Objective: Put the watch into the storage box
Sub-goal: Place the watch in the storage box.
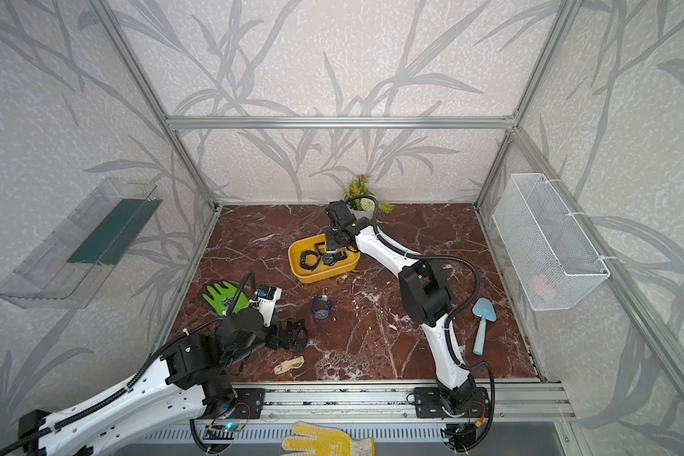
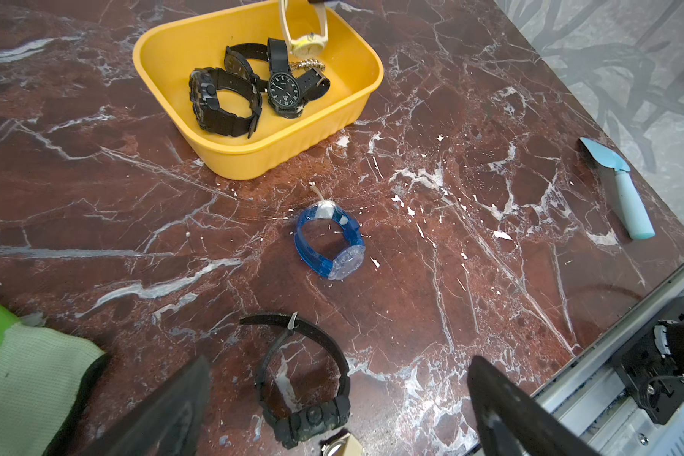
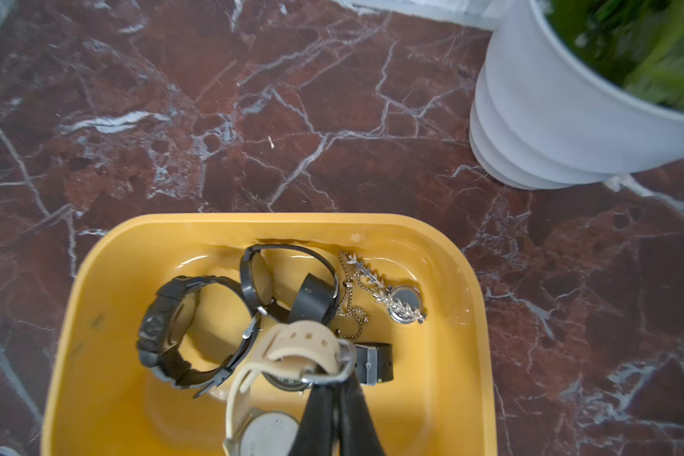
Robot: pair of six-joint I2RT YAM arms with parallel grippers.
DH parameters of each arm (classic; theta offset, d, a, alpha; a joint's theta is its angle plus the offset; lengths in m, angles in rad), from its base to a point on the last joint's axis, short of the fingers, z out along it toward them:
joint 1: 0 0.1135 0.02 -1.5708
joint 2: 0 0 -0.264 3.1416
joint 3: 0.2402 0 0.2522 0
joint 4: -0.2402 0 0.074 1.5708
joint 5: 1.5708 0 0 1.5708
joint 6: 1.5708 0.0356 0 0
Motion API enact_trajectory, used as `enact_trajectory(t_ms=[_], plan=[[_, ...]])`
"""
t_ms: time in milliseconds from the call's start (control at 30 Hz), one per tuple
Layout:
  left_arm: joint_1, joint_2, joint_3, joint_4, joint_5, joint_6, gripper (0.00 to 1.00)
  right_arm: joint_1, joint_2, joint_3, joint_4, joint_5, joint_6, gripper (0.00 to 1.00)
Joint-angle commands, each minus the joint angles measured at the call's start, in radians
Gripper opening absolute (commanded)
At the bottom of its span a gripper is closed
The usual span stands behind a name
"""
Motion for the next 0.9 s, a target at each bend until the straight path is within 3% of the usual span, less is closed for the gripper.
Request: enact_trajectory(t_ms=[0,367,433,600,733,867], plan=[[-0.005,-0.018,0.021,-0.013,-0.069,-0.019,0.99,-0.009,0.057,0.068,-0.047,-0.02,-0.022,0.07],[-0.006,0.006,0.012,-0.011,-0.107,-0.049,0.99,-0.017,0.189,0.194,-0.135,-0.019,-0.014,0.09],[-0.006,0.017,0.012,-0.011,-0.116,-0.057,0.99,-0.016,0.186,0.196,-0.144,-0.022,-0.011,0.18],[-0.006,0.047,0.013,0.004,-0.112,-0.056,0.99,-0.017,0.097,0.138,-0.094,-0.002,-0.012,0.5],[-0.006,0.059,0.018,0.011,-0.128,-0.051,0.99,-0.017,0.015,0.114,-0.075,-0.002,-0.028,0.57],[-0.006,0.071,0.022,0.013,-0.154,-0.053,0.99,-0.017,-0.12,-0.008,0.011,-0.025,-0.024,0.67]])
